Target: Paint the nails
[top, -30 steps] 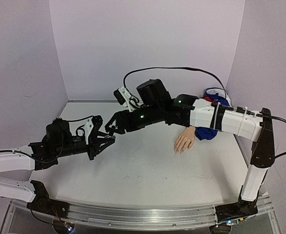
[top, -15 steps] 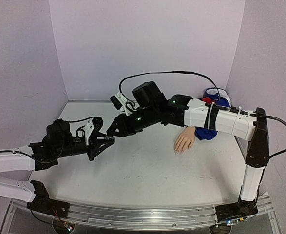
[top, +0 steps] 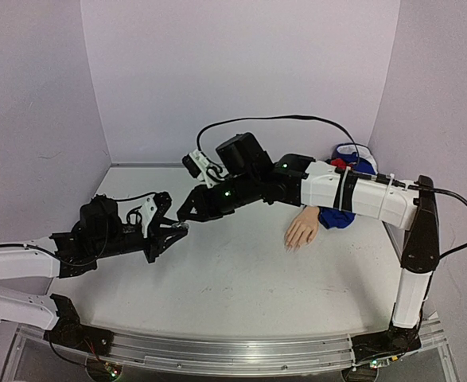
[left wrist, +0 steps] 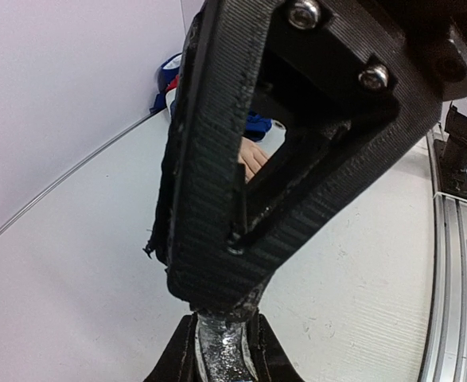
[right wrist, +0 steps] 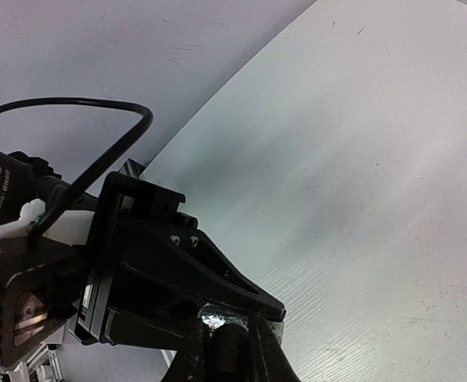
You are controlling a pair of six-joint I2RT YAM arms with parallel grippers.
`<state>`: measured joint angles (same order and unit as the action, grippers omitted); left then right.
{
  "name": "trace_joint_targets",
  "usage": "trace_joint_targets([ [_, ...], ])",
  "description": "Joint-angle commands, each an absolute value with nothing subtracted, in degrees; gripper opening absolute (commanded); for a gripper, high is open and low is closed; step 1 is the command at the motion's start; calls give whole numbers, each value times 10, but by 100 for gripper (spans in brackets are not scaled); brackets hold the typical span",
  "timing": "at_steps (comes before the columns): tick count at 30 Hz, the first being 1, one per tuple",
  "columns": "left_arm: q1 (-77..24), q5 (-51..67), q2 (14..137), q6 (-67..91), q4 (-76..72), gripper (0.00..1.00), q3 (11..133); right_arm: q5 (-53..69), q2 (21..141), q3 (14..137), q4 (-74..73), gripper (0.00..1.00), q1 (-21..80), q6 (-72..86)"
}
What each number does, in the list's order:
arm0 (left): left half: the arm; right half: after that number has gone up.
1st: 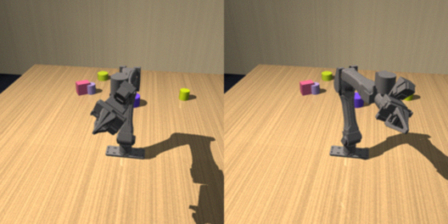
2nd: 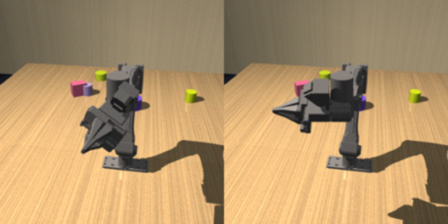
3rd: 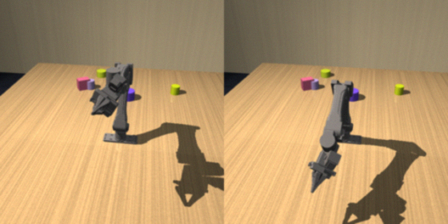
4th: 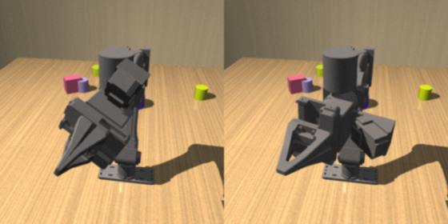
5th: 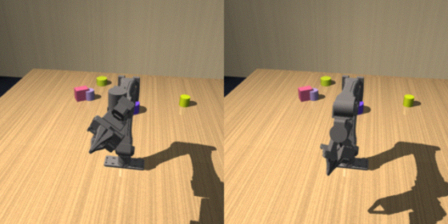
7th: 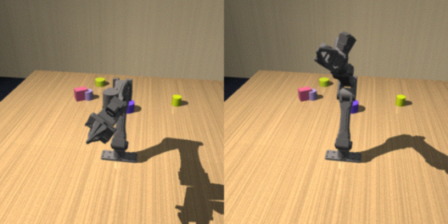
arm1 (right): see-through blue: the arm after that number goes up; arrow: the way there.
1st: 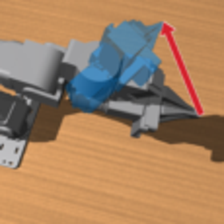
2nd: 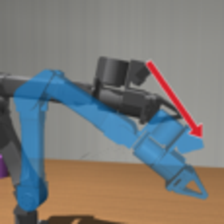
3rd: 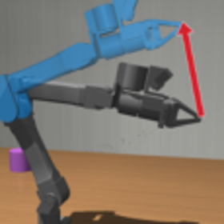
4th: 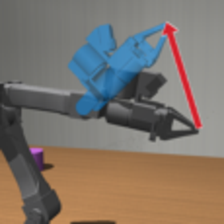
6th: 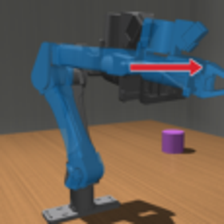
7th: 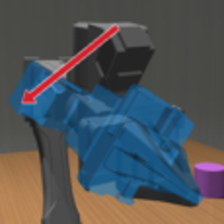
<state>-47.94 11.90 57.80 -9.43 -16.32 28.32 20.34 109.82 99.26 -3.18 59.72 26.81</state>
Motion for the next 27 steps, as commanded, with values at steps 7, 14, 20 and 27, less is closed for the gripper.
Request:
trace_joint_targets([
  [7,-478,113,589,-93,-164,0,302,203,1057,989,-17,0,599,259],
  [14,-478,113,591,-93,-162,0,304,192,1046,978,-11,0,599,259],
  [20,-478,114,591,-93,-160,0,306,189,1039,972,-8,0,599,261],
  [27,-478,116,588,-93,-159,0,306,176,1036,970,-6,0,599,262],
])
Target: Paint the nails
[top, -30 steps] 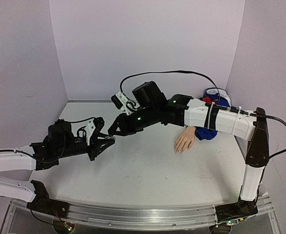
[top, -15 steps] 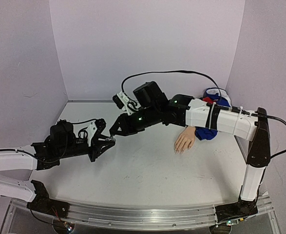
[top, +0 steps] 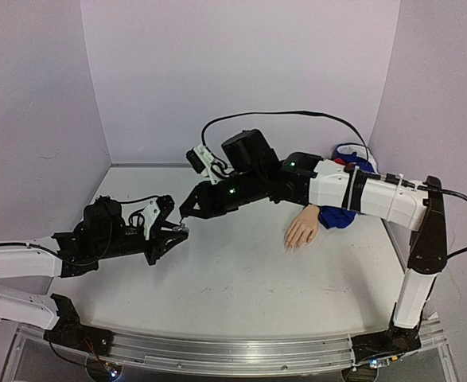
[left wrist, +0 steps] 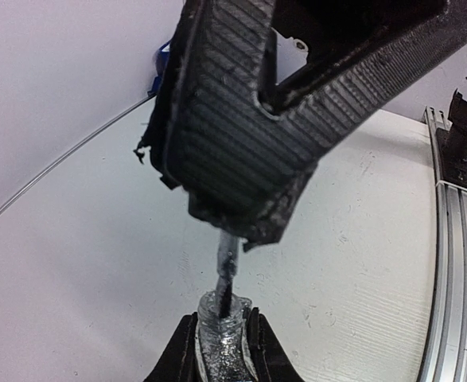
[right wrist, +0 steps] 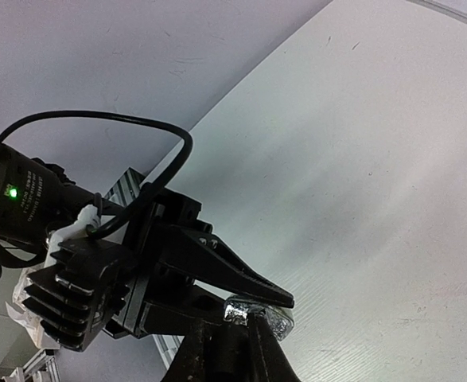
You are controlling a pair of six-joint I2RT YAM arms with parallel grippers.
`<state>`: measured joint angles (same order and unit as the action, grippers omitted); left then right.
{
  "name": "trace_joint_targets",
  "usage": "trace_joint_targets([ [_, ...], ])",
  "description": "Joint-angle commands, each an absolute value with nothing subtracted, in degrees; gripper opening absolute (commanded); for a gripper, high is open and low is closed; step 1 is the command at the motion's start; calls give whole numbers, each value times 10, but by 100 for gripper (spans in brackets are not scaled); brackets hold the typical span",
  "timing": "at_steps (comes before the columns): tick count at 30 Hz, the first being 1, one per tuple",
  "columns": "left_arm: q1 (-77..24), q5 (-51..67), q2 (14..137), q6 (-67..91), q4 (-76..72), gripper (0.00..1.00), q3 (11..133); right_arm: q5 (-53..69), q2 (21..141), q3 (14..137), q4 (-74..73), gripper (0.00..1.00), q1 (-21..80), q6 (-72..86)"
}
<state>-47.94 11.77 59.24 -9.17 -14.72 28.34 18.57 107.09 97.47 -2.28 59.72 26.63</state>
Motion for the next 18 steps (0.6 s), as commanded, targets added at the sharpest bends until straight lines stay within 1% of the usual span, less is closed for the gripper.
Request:
trace_joint_targets([
  [1,-478,115,589,-94,-159,0,306,174,1034,969,-5,0,599,263],
  [7,-478,109,591,-90,-159,0,301,164,1013,953,14,0,599,264],
  [10,-477,101,588,-84,-159,0,298,173,987,926,32,0,591,266],
  [14,-477,75,579,-65,-159,0,298,204,935,856,66,0,552,273],
  [18,-477,50,562,-21,-159,0,306,251,865,762,95,0,484,232],
])
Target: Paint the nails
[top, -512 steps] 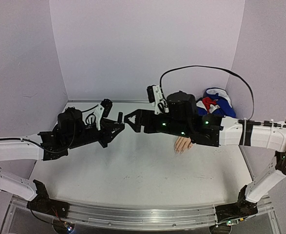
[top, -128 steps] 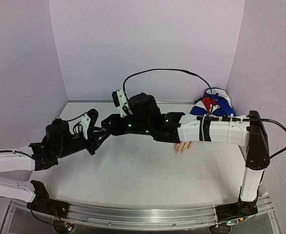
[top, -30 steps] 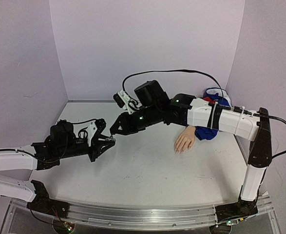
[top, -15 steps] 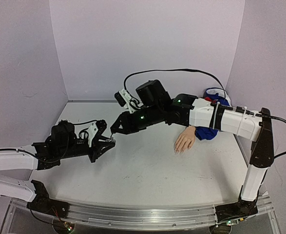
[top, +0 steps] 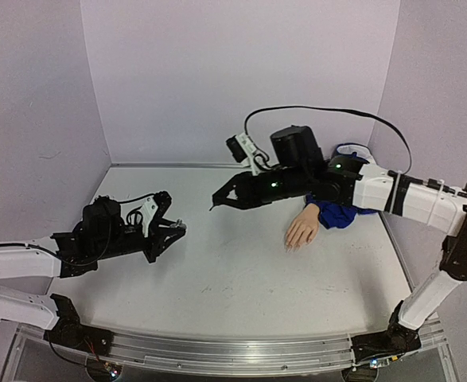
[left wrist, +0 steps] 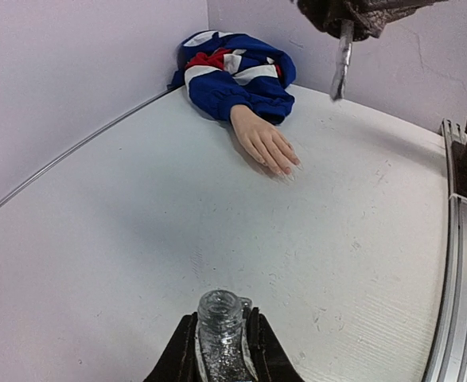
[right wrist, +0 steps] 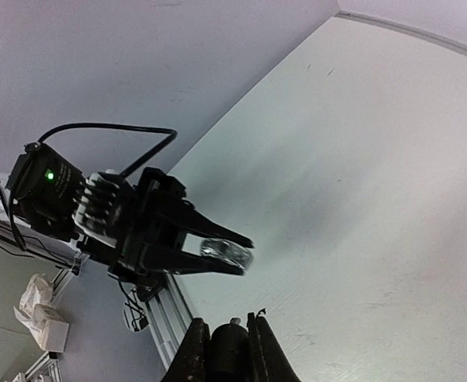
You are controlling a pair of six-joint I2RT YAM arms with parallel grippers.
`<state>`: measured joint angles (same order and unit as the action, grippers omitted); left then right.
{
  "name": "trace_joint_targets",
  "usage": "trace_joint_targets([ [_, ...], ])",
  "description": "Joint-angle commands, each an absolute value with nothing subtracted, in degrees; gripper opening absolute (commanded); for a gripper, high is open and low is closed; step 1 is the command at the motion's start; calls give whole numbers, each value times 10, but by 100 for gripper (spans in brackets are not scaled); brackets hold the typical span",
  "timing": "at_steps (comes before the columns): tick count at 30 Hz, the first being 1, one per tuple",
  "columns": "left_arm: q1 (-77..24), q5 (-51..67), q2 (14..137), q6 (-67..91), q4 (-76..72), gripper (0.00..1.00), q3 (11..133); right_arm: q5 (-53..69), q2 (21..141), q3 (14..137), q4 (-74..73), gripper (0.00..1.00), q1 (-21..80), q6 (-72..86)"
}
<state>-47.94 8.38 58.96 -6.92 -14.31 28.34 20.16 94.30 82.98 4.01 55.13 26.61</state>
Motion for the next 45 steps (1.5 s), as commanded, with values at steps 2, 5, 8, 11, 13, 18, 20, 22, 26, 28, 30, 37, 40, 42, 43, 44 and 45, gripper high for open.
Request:
trace_joint_targets([
  [2,-477,47,559,12,-159,0,316,286,835,705,98,0,440,203],
  [5,-476,57,555,33,-157,0,336,330,798,637,98,0,377,146],
  [8,-477,62,551,41,-152,0,362,339,773,583,96,0,335,90],
  [11,-476,78,551,37,-137,0,395,352,769,547,92,0,300,65],
  [13,-476,83,556,30,-124,0,416,372,771,529,91,0,274,58],
  [18,-475,87,568,19,-104,0,458,371,790,496,82,0,220,57],
  [20,-475,88,572,11,-100,0,469,354,797,487,82,0,215,52],
  [22,-475,86,576,1,-99,0,476,340,815,487,81,0,214,44],
  [26,-470,84,588,-20,-99,0,486,337,864,499,77,0,214,30],
  [28,-467,83,594,-24,-99,0,491,327,879,501,78,0,214,21],
  [30,-467,83,598,-34,-99,0,496,319,887,501,84,0,214,19],
  [37,-464,62,599,-87,-99,0,490,300,905,498,106,0,214,17],
  [40,-457,58,598,-88,-100,0,487,292,922,505,110,0,214,14],
  [42,-455,60,599,-90,-100,0,486,292,929,508,115,0,214,9],
  [43,-454,61,598,-92,-100,0,485,292,931,507,120,0,214,8],
  [44,-454,59,599,-94,-100,0,484,289,933,508,125,0,214,7],
  [45,-454,57,600,-95,-100,0,483,287,936,509,128,0,214,5],
])
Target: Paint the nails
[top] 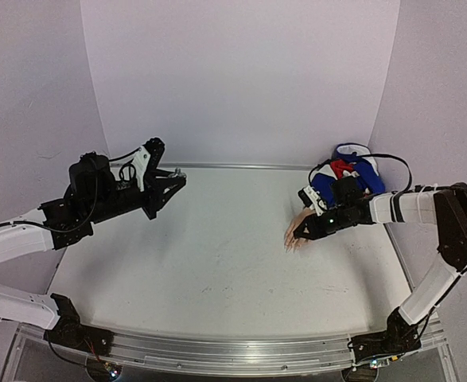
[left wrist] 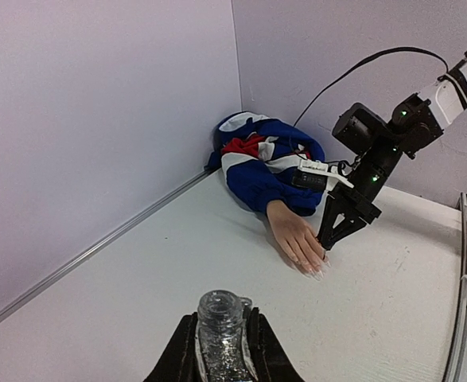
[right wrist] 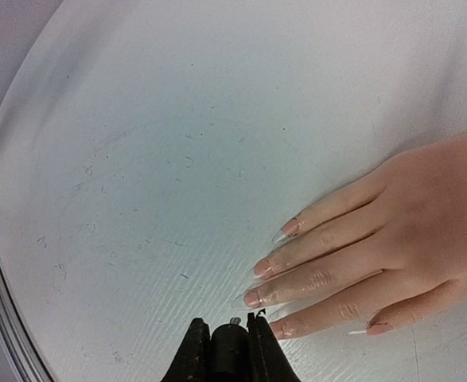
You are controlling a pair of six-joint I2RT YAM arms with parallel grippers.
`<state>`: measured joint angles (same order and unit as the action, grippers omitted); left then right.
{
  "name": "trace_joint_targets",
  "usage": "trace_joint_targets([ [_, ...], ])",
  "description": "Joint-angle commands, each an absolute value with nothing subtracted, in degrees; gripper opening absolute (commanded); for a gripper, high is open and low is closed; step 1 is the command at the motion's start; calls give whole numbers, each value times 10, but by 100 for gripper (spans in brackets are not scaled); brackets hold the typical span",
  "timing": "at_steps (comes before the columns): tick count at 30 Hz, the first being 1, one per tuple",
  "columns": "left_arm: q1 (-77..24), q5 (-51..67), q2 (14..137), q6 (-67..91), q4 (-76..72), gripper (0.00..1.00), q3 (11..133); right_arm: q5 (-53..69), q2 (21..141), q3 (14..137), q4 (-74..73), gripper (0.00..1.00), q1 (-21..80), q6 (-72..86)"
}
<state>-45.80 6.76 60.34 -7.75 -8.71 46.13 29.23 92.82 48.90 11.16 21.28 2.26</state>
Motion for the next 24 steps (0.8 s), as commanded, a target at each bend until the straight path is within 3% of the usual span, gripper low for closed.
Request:
trace_joint_targets([
  [1,-453,54,603,-97,-100,0,483,287,941,512,130,0,214,5],
  [24,-446,72,609,-90,-100,0,481,307,978,525,154,0,214,-14],
])
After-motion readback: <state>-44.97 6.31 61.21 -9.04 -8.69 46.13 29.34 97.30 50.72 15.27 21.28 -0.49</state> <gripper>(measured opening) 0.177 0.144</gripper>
